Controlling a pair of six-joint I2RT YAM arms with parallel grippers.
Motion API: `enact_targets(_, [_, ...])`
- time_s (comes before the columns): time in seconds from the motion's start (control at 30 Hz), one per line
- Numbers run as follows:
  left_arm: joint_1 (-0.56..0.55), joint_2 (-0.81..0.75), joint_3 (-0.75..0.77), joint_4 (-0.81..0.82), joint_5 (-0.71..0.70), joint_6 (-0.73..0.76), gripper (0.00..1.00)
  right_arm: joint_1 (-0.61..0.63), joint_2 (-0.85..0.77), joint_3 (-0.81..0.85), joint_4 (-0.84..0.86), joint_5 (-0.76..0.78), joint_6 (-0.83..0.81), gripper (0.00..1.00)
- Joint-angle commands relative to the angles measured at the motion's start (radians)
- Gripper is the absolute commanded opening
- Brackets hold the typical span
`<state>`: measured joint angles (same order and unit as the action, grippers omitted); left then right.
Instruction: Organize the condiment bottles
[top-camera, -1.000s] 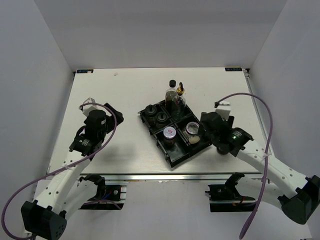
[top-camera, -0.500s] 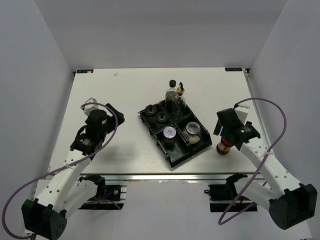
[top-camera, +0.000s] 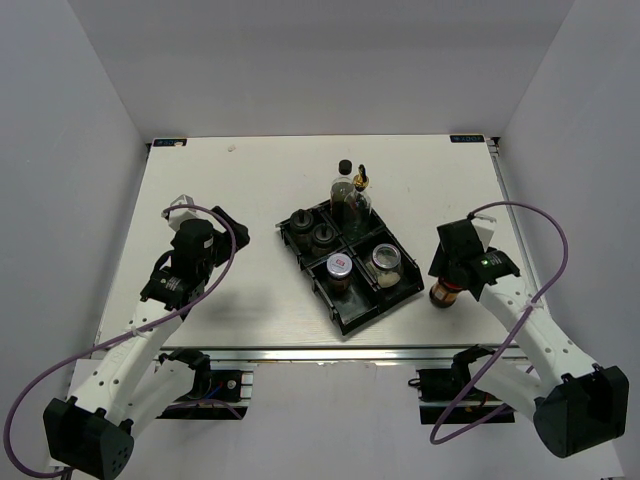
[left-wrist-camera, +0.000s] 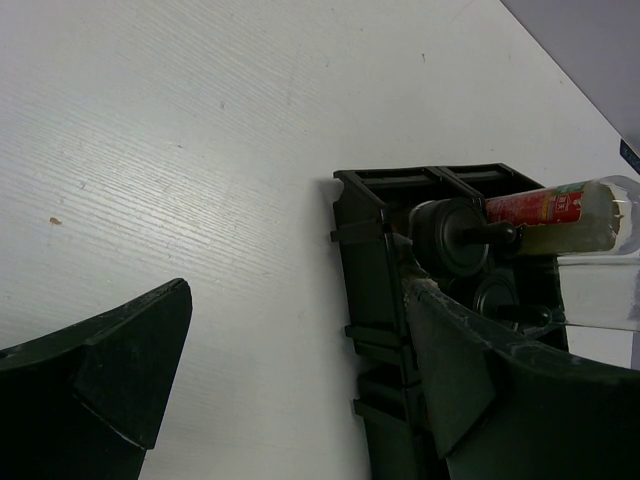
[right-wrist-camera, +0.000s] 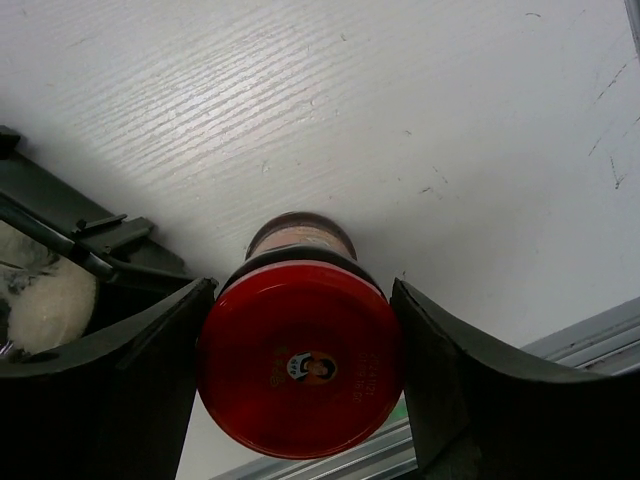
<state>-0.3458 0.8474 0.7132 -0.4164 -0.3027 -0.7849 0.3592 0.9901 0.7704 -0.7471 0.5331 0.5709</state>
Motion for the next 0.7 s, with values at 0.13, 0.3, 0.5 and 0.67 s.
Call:
enact_targets(0.13, [0.004, -0.014, -0.003, 0.025, 0.01, 0.007, 0.98, -0.005, -0.122, 0.105, -0.009, -0.019, -0.046, 0.14])
enact_targets(0.3, [0.002, -0.031, -0.006, 0.022, 0.01, 0.006, 0.98, -0.003, -0.174, 0.22, -0.017, -0.045, -0.097, 0.0])
enact_targets(0.5, [0.004, -0.042, -0.003, 0.016, -0.004, 0.003, 0.98, -0.003, -0.151, 0.372, -0.012, -0.201, -0.169, 0.0])
enact_targets(0.67, [0.004, -0.041, 0.0, 0.011, -0.019, -0.001, 0.98, 0.0, -0.12, 0.438, 0.046, -0.531, -0.264, 0.0])
